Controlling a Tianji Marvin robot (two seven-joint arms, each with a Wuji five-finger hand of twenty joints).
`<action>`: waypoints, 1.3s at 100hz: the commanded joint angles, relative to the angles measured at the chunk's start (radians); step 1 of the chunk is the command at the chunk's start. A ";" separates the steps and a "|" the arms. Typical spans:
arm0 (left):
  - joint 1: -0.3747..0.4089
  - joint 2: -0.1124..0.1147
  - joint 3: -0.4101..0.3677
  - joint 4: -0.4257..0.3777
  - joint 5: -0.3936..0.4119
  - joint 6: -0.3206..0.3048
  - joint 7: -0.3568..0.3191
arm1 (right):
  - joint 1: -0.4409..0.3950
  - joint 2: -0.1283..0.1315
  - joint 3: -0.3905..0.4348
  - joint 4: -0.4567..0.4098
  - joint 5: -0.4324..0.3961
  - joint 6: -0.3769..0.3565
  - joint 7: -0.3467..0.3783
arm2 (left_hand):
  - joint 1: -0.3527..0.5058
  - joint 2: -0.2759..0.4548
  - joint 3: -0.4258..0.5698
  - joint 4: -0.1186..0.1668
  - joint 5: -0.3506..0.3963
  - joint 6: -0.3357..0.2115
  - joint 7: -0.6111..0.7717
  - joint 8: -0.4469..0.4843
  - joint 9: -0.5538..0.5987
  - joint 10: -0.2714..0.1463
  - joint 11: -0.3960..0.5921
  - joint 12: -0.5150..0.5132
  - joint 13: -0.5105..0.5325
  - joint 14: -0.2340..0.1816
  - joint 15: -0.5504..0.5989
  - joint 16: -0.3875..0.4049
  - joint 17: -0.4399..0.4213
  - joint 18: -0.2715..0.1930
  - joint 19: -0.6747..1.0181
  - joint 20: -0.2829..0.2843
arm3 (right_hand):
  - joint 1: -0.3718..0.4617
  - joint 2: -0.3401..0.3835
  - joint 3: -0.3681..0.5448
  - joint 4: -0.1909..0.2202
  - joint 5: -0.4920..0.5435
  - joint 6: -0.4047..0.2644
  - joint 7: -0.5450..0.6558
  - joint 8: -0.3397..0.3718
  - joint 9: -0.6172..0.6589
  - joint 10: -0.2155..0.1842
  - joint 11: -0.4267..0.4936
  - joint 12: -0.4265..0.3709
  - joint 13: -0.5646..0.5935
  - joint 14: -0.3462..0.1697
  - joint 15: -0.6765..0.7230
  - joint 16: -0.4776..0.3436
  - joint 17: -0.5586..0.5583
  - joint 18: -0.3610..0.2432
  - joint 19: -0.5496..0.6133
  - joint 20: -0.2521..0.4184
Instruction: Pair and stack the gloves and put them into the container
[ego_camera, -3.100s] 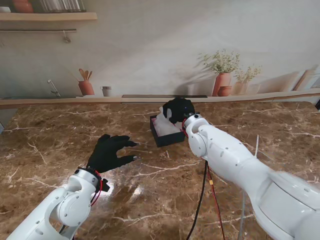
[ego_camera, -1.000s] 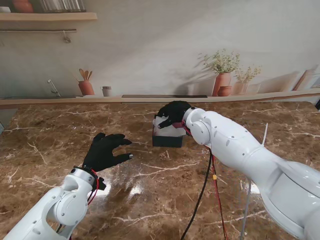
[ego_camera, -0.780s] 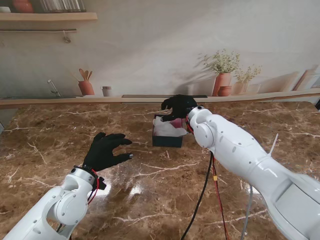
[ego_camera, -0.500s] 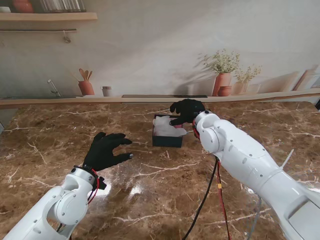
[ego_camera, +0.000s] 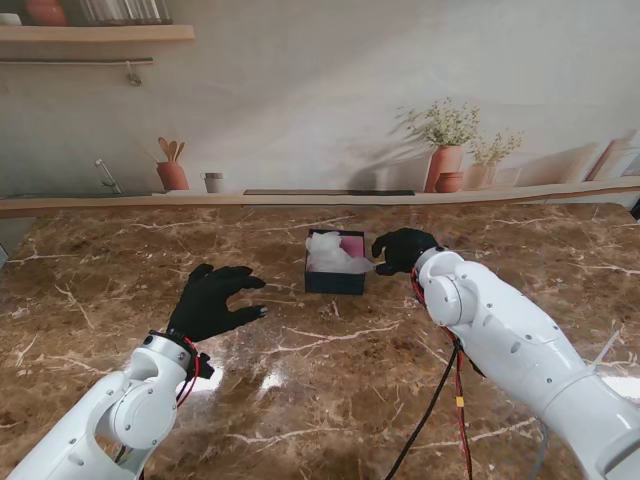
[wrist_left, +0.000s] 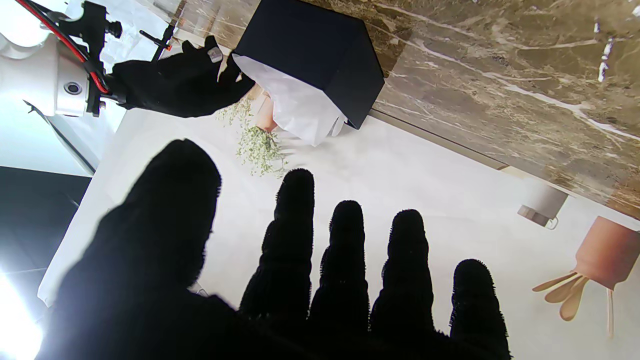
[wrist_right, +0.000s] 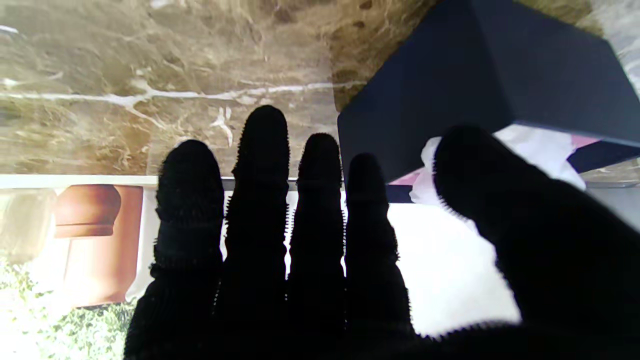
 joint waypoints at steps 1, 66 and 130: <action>0.002 -0.001 0.003 0.002 0.002 -0.002 0.002 | -0.013 0.005 -0.001 0.002 0.007 -0.006 0.017 | 0.022 0.028 0.002 0.021 -0.007 -0.014 -0.001 0.003 -0.020 -0.017 -0.017 -0.019 -0.035 -0.046 -0.026 -0.015 -0.018 0.000 -0.047 0.017 | -0.024 -0.023 -0.047 -0.048 0.078 -0.040 0.051 0.030 0.065 -0.027 0.040 0.030 0.009 -0.015 0.033 0.027 0.010 -0.014 0.054 0.026; 0.011 -0.003 -0.004 -0.002 0.009 0.000 0.016 | -0.038 -0.052 0.051 0.001 0.172 -0.106 -0.115 | 0.023 0.028 0.001 0.021 -0.004 -0.014 0.003 0.005 -0.020 -0.012 -0.016 -0.018 -0.036 -0.044 -0.026 -0.015 -0.019 0.000 -0.051 0.018 | 0.150 -0.176 -0.007 -0.249 0.282 -0.175 0.563 -0.269 0.326 -0.028 0.133 0.217 0.125 -0.015 0.291 0.111 0.073 0.005 0.243 0.072; 0.013 -0.002 -0.006 -0.003 0.014 -0.002 0.018 | 0.089 -0.182 -0.127 0.188 0.267 -0.142 -0.381 | 0.023 0.028 -0.001 0.021 0.000 -0.016 0.004 0.005 -0.019 -0.014 -0.019 -0.019 -0.049 -0.049 -0.032 -0.019 -0.026 -0.010 -0.077 0.015 | 0.387 -0.349 -0.018 -0.280 0.123 -0.071 0.002 -0.267 0.360 -0.019 0.100 0.179 0.304 -0.059 0.307 0.064 0.375 -0.061 0.177 -0.098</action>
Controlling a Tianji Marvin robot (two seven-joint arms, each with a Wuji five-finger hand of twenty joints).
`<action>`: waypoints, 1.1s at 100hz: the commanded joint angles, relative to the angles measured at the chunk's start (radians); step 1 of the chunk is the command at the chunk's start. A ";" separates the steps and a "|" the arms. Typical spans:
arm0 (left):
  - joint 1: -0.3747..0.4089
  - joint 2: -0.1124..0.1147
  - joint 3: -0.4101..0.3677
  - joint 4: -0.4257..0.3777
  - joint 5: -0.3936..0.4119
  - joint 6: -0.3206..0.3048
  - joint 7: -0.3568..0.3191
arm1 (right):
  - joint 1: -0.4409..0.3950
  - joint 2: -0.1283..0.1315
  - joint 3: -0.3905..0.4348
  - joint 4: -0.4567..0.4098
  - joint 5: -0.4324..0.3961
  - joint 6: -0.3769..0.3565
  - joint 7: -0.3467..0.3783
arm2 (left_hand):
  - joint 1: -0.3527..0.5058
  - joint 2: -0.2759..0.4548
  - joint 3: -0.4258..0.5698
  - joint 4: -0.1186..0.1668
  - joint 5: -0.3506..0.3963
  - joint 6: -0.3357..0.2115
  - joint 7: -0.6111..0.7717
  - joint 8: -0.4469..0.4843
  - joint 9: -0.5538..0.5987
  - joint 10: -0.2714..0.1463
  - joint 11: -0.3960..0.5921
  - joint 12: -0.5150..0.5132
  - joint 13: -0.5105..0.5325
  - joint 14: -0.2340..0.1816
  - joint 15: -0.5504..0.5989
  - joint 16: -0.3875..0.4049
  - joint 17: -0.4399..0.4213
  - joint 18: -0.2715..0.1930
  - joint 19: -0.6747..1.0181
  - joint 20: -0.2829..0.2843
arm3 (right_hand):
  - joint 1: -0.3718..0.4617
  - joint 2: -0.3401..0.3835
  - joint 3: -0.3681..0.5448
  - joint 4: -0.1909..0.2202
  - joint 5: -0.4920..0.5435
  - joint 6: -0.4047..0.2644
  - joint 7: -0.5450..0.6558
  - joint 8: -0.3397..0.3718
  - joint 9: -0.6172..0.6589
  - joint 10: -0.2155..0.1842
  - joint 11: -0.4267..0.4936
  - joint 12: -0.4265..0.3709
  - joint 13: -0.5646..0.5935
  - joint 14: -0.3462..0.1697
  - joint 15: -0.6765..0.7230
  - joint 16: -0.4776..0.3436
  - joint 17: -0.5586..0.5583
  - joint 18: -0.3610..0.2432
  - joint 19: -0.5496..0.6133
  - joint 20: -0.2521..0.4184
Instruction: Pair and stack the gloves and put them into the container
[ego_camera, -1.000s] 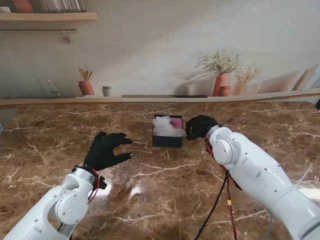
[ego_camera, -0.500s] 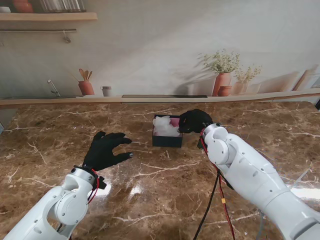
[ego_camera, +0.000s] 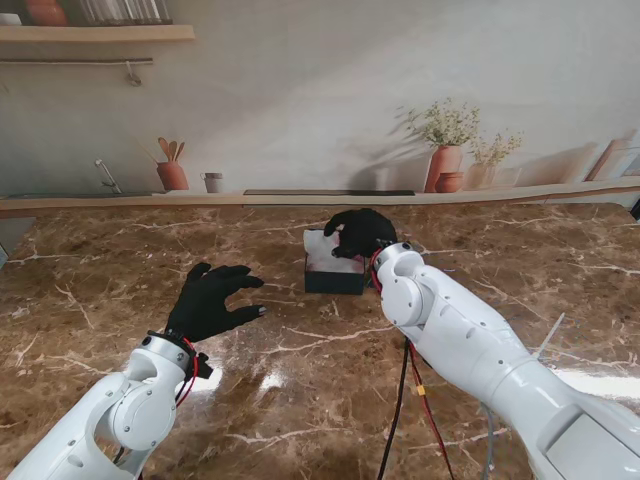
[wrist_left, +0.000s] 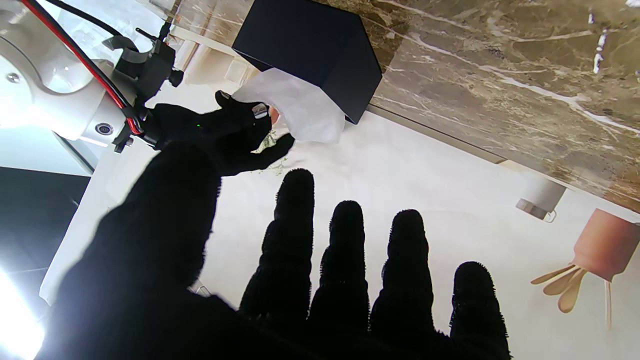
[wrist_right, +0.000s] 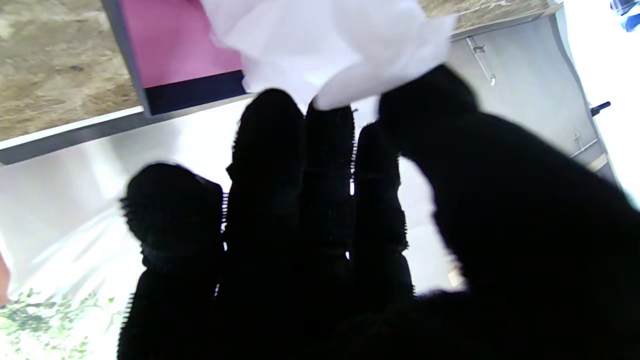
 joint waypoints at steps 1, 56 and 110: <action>0.007 -0.002 0.001 -0.001 0.001 0.000 0.004 | 0.009 -0.017 -0.015 0.007 -0.007 -0.006 0.015 | 0.023 0.027 -0.001 0.021 0.000 -0.016 0.004 0.005 -0.019 -0.013 -0.019 -0.010 -0.050 -0.049 -0.032 -0.018 -0.026 -0.011 -0.043 0.015 | 0.050 -0.039 0.013 -0.037 -0.078 -0.011 -0.076 -0.007 0.019 -0.021 0.033 0.039 0.046 -0.028 0.023 -0.011 0.054 -0.061 -0.009 -0.016; 0.013 -0.002 -0.004 -0.004 -0.004 -0.006 0.002 | 0.151 -0.088 -0.226 0.245 -0.059 0.025 -0.038 | 0.024 0.026 -0.005 0.021 0.000 -0.019 0.005 0.006 -0.019 -0.016 -0.021 -0.010 -0.059 -0.052 -0.035 -0.021 -0.025 -0.015 -0.074 0.025 | 0.046 -0.069 0.037 -0.046 0.125 -0.099 0.520 -0.141 0.116 0.006 0.043 -0.071 0.048 -0.009 0.100 -0.070 0.088 -0.100 0.071 -0.032; 0.020 -0.001 -0.012 -0.011 -0.003 0.001 -0.003 | 0.201 -0.093 -0.280 0.257 0.021 0.007 0.176 | 0.028 0.026 0.001 0.021 -0.003 -0.018 0.005 0.006 -0.025 -0.009 -0.023 -0.010 -0.062 -0.049 -0.036 -0.021 -0.024 -0.017 -0.085 0.038 | -0.409 0.300 0.000 0.164 0.157 0.051 0.148 -0.022 -0.014 0.059 -0.110 -0.278 0.008 0.073 -0.349 -0.310 0.045 -0.018 -0.059 -0.125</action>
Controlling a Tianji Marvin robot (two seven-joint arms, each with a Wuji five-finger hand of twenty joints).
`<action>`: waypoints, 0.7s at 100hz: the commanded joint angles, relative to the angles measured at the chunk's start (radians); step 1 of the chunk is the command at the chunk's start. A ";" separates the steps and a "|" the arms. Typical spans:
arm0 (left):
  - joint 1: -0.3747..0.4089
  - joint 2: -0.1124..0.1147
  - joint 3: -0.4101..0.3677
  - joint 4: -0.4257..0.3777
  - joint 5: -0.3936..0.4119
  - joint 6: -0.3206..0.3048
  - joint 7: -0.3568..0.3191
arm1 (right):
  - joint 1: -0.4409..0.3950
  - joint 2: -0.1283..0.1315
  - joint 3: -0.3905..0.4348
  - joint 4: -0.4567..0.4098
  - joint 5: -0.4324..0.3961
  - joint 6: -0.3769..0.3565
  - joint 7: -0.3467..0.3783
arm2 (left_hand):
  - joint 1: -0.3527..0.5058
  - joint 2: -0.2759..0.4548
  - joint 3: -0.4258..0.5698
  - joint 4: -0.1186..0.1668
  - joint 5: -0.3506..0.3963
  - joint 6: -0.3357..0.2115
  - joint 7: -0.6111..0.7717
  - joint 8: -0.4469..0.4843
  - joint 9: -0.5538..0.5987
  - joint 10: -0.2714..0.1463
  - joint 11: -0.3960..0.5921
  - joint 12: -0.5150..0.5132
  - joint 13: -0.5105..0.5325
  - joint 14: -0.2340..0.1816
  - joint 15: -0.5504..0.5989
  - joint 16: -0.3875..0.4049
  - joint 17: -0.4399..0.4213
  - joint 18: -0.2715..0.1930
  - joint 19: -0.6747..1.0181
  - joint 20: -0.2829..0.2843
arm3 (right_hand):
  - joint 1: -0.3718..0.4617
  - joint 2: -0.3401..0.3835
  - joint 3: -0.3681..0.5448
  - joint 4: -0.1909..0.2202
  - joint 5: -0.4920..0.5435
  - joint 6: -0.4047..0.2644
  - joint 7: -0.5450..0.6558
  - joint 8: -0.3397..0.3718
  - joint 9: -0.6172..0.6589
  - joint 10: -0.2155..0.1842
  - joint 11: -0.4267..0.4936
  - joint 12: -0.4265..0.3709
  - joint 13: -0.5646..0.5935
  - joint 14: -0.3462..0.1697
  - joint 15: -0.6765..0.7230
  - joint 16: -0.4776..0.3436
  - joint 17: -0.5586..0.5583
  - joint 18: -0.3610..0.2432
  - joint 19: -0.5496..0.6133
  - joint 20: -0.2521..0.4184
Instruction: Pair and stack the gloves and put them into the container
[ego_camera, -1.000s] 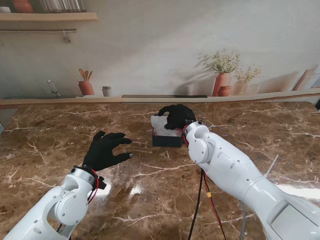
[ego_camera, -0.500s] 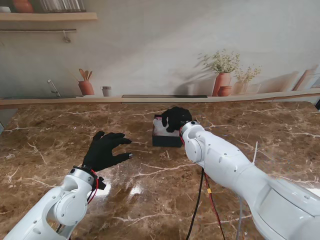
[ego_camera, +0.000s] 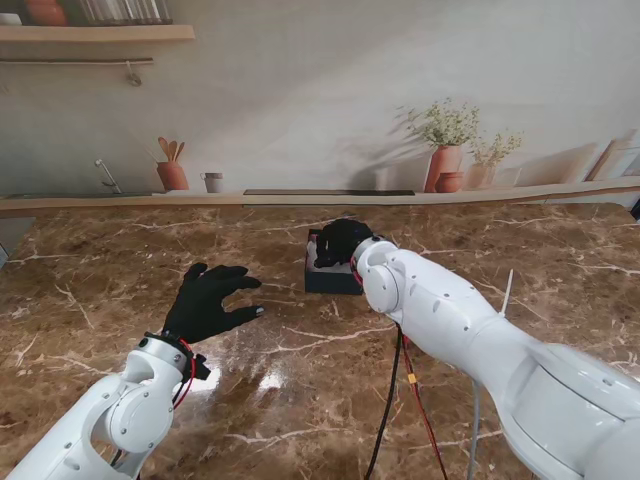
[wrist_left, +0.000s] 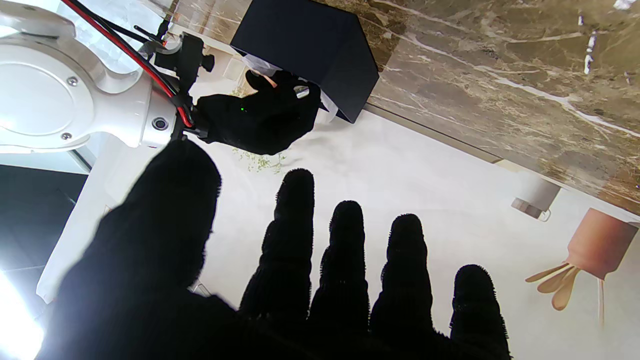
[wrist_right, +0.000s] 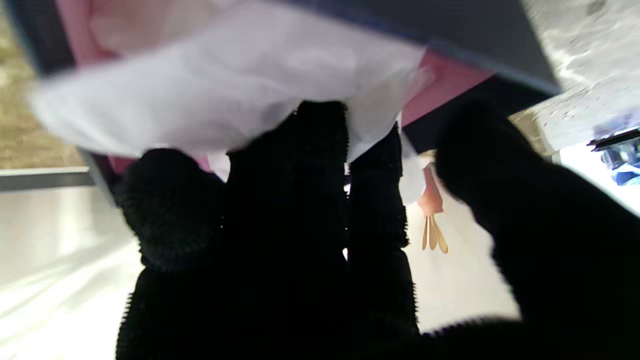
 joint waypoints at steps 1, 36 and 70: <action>0.005 -0.001 0.002 -0.002 0.000 0.003 0.000 | 0.000 0.009 -0.004 -0.005 0.008 -0.009 0.031 | 0.028 0.025 0.001 0.021 -0.001 -0.018 0.005 0.006 -0.024 -0.010 -0.021 -0.010 -0.037 -0.038 -0.025 -0.011 -0.020 -0.017 -0.046 0.015 | -0.099 0.075 -0.066 0.109 0.040 0.028 -0.148 0.140 -0.042 0.017 -0.038 -0.034 -0.007 0.037 -0.057 -0.031 0.000 -0.017 -0.031 -0.024; 0.006 -0.001 0.002 0.000 -0.001 0.002 0.003 | 0.022 0.018 -0.030 -0.005 0.063 -0.019 0.172 | 0.027 0.028 -0.001 0.021 -0.005 -0.019 0.003 0.005 -0.029 -0.007 -0.022 -0.010 -0.041 -0.039 -0.026 -0.012 -0.020 -0.018 -0.054 0.019 | -0.227 0.251 -0.364 0.198 -0.085 0.069 -0.279 0.181 -0.185 0.042 -0.105 -0.072 -0.144 0.057 -0.181 -0.079 -0.150 0.021 -0.172 -0.009; 0.008 -0.001 -0.001 -0.001 -0.001 0.004 0.002 | 0.053 0.015 -0.086 0.013 0.089 -0.011 0.287 | 0.027 0.030 -0.004 0.021 -0.006 -0.019 0.004 0.006 -0.029 -0.008 -0.021 -0.010 -0.041 -0.038 -0.025 -0.011 -0.020 -0.019 -0.060 0.023 | -0.263 0.286 -0.360 0.201 -0.181 0.008 -0.327 0.206 -0.319 -0.010 -0.134 -0.066 -0.290 0.025 -0.239 -0.072 -0.357 0.017 -0.293 0.030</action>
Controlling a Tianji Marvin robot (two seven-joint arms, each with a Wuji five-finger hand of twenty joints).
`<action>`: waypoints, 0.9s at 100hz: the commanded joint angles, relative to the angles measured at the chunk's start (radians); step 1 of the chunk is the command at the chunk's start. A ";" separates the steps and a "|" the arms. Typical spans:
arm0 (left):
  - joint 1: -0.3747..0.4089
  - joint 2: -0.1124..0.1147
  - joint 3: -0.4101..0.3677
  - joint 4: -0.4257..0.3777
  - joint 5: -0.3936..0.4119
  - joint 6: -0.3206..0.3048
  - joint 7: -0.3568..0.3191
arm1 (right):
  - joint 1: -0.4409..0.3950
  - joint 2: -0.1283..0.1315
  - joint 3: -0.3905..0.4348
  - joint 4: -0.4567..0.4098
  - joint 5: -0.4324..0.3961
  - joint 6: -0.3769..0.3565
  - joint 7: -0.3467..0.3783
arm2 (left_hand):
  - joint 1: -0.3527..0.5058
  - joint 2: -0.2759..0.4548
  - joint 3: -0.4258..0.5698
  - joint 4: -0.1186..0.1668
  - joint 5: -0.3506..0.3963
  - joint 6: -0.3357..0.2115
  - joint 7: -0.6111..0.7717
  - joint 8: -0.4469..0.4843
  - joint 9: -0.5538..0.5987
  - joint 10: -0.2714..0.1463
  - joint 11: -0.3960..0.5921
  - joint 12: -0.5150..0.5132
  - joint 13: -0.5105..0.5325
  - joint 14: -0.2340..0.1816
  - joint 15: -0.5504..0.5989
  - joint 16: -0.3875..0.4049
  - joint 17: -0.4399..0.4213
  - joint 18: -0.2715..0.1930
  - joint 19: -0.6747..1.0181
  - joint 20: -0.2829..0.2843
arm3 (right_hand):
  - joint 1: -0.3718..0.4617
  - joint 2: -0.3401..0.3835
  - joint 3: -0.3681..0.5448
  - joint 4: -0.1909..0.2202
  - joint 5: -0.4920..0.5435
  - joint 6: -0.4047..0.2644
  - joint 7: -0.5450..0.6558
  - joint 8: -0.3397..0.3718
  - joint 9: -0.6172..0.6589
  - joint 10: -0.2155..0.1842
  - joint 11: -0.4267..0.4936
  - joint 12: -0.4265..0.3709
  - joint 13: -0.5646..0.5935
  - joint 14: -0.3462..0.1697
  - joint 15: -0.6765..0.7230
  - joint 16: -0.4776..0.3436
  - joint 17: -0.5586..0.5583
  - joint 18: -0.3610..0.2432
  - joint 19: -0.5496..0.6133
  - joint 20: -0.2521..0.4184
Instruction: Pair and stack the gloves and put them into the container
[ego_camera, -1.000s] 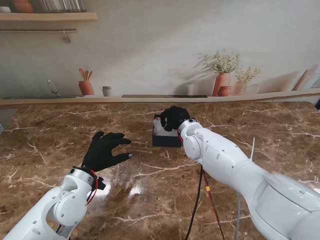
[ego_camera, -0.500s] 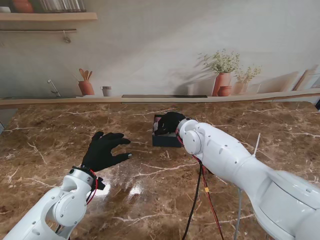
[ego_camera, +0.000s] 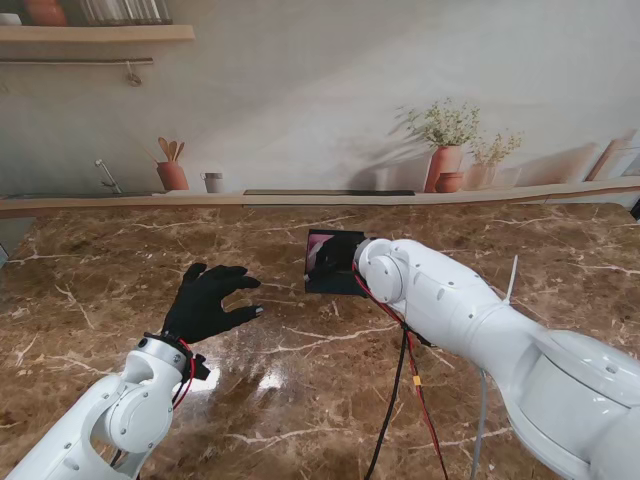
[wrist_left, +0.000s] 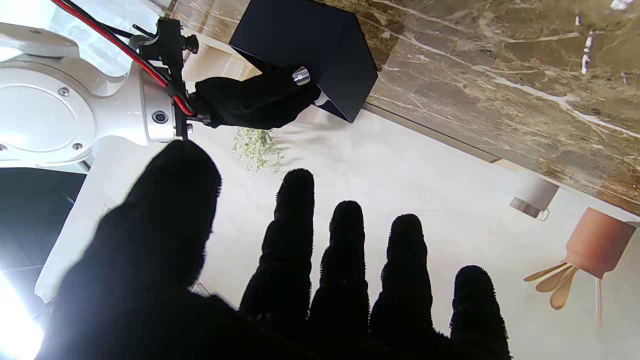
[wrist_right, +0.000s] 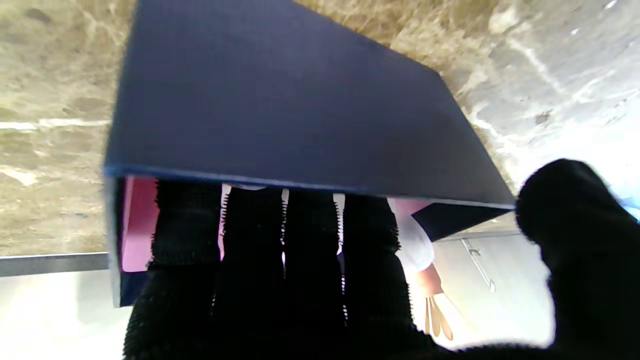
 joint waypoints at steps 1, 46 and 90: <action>0.007 -0.001 0.001 -0.001 0.000 0.004 0.001 | -0.003 -0.002 -0.007 0.012 0.006 0.008 0.027 | 0.026 0.031 -0.005 0.021 -0.007 -0.019 0.004 0.006 -0.029 -0.008 -0.021 -0.010 -0.041 -0.038 -0.025 -0.011 -0.019 -0.019 -0.048 0.020 | -0.055 0.016 -0.006 0.045 -0.026 -0.033 -0.011 0.024 -0.041 -0.030 -0.036 -0.011 -0.037 -0.002 -0.020 -0.012 -0.023 -0.008 -0.020 0.032; 0.003 0.000 -0.002 -0.001 0.002 0.000 -0.002 | -0.036 0.079 0.063 -0.155 -0.054 0.056 0.037 | 0.025 0.030 -0.007 0.022 -0.006 -0.019 0.004 0.006 -0.027 -0.006 -0.021 -0.008 -0.042 -0.035 -0.024 -0.008 -0.019 -0.018 -0.052 0.026 | -0.085 0.035 -0.004 0.048 -0.071 -0.093 -0.036 0.045 -0.083 -0.061 -0.043 0.002 -0.077 -0.007 -0.026 0.011 -0.093 -0.005 -0.051 0.057; -0.009 -0.001 0.005 0.003 -0.001 -0.008 -0.003 | -0.198 0.181 0.308 -0.433 -0.180 0.101 0.003 | 0.023 0.032 -0.015 0.022 -0.015 -0.011 -0.004 0.002 -0.033 -0.003 -0.023 -0.008 -0.047 -0.028 -0.023 -0.005 -0.006 -0.008 -0.039 0.037 | -0.093 0.037 -0.002 0.048 -0.087 -0.109 -0.054 0.057 -0.095 -0.065 -0.054 0.006 -0.086 -0.008 -0.029 0.026 -0.125 0.001 -0.072 0.067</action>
